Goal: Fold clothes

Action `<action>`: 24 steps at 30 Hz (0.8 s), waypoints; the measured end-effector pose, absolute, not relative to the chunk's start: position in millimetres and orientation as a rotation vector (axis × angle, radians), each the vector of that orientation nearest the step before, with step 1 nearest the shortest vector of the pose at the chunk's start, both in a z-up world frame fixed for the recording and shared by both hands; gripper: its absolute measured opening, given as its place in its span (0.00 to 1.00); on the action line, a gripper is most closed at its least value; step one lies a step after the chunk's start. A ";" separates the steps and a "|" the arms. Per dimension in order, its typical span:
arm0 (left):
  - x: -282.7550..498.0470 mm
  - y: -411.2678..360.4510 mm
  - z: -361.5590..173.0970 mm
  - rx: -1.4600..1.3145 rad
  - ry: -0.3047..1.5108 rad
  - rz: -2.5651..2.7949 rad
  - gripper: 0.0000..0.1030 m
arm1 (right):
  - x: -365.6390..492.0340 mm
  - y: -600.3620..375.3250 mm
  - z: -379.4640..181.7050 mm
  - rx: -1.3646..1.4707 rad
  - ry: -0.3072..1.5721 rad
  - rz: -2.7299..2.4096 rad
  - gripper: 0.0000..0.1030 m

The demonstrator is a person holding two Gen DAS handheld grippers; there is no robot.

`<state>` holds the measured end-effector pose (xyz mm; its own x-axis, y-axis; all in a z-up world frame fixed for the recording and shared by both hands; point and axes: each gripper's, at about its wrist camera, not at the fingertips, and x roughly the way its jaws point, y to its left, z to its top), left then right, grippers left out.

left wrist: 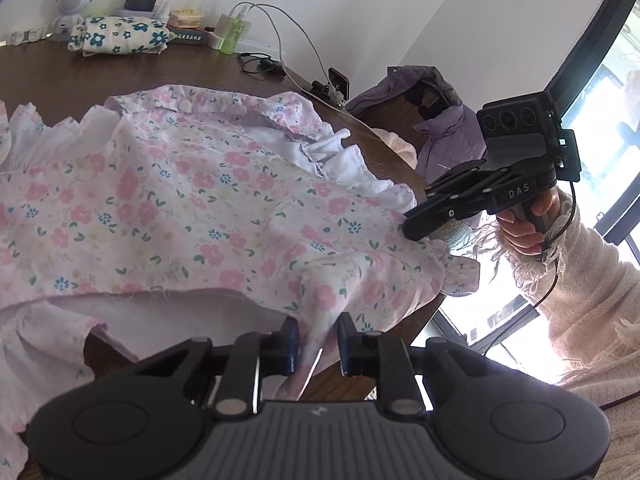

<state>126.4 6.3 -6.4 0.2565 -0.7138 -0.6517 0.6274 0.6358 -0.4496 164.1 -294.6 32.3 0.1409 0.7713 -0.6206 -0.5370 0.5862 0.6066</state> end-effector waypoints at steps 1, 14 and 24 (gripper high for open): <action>126.8 6.3 -7.6 -0.108 0.956 -0.914 0.28 | 164.6 -293.7 26.9 0.255 1.096 0.944 0.04; 123.7 -2.1 -10.8 -0.069 0.967 -0.938 0.37 | 181.8 -293.1 45.9 0.089 0.958 0.653 0.36; 95.8 -10.5 0.2 0.131 0.774 -0.957 0.02 | 285.4 -239.4 32.1 -0.361 0.913 0.294 0.24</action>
